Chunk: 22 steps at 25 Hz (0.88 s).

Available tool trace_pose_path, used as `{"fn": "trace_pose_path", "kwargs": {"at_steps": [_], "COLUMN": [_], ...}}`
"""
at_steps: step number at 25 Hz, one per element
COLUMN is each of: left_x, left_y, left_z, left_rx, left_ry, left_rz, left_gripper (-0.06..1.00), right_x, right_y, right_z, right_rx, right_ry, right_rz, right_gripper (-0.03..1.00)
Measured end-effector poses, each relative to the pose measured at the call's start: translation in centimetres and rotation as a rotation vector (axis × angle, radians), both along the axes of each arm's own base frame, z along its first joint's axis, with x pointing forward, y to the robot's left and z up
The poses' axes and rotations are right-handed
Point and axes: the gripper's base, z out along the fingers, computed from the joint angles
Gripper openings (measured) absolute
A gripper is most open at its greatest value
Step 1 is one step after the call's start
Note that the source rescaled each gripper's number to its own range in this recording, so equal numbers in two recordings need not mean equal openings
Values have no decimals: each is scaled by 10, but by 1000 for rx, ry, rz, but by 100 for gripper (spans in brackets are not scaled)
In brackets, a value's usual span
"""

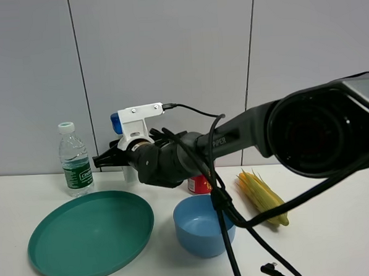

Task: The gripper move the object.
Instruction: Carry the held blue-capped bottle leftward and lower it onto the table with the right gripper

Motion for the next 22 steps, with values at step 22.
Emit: {"fn": "trace_pose_path", "kwargs": {"at_steps": [22], "left_x": [0], "left_y": [0], "left_z": [0], "left_rx": [0], "left_ry": [0], "left_rz": [0], "left_gripper": [100], "right_x": [-35], "right_y": [-16], "right_z": [202], "right_rx": [-71], "right_ry": [-150], "right_rz": [160], "right_gripper": [1]}}
